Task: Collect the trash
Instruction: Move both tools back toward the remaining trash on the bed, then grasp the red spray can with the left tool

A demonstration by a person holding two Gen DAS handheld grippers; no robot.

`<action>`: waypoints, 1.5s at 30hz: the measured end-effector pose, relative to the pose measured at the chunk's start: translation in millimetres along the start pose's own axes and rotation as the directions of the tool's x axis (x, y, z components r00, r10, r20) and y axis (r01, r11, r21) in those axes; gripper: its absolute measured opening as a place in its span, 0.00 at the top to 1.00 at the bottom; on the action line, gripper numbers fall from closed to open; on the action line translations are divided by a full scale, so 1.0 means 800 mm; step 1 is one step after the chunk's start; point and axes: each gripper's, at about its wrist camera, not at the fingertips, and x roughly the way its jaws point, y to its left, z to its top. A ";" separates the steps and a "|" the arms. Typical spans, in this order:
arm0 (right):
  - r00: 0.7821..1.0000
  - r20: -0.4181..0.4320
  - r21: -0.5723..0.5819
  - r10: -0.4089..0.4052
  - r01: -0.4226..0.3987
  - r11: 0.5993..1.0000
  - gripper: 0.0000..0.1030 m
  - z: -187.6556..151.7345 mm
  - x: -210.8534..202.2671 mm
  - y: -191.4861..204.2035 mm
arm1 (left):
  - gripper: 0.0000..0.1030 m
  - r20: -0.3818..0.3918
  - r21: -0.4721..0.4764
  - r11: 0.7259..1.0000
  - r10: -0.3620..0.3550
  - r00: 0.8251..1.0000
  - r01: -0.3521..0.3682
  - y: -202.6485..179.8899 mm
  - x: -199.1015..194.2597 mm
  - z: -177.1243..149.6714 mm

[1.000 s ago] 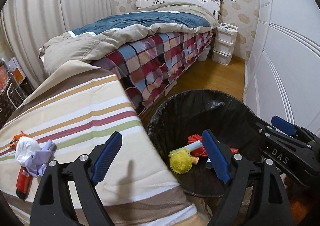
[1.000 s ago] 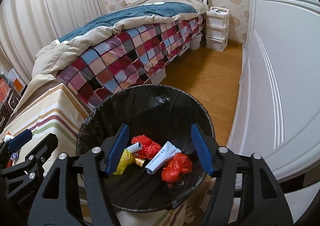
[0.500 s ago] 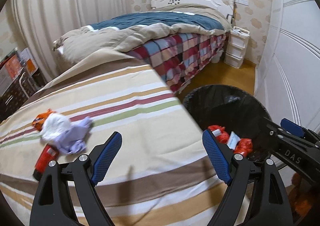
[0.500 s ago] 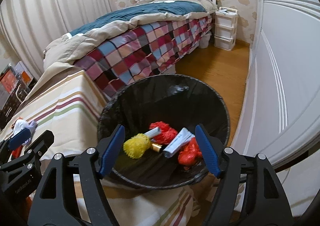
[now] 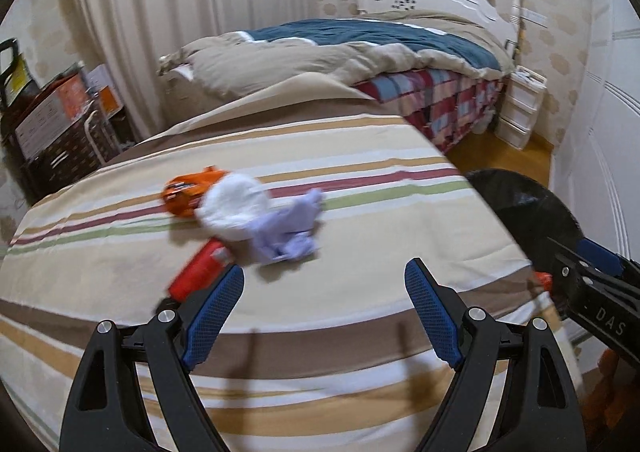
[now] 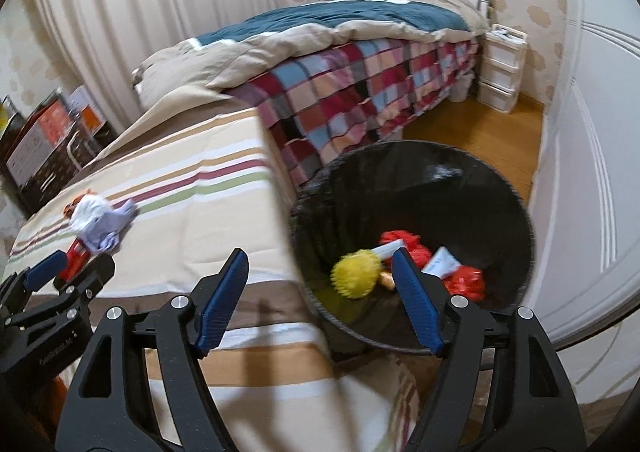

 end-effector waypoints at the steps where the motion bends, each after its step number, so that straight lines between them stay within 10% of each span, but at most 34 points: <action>1: 1.000 -0.003 -0.011 0.006 -0.006 1.000 0.30 -0.001 0.001 0.007 | 0.20 -0.001 -0.011 1.000 0.009 1.000 -0.009 0.008 -0.001 -0.001; 18: 0.997 -0.063 -0.146 0.037 -0.046 0.988 0.30 -0.009 0.021 0.098 | 0.20 -0.075 -0.098 0.991 0.081 0.994 -0.088 0.095 0.013 -0.016; 31: 0.996 -0.080 -0.174 0.041 -0.055 0.983 0.30 -0.009 0.028 0.116 | 0.70 -0.114 -0.050 0.999 0.016 0.993 -0.022 0.095 0.025 -0.021; 45: 0.994 -0.090 -0.215 0.065 -0.083 0.973 0.30 -0.014 0.033 0.146 | 0.72 -0.116 -0.091 0.995 0.019 0.993 -0.029 0.124 0.008 -0.035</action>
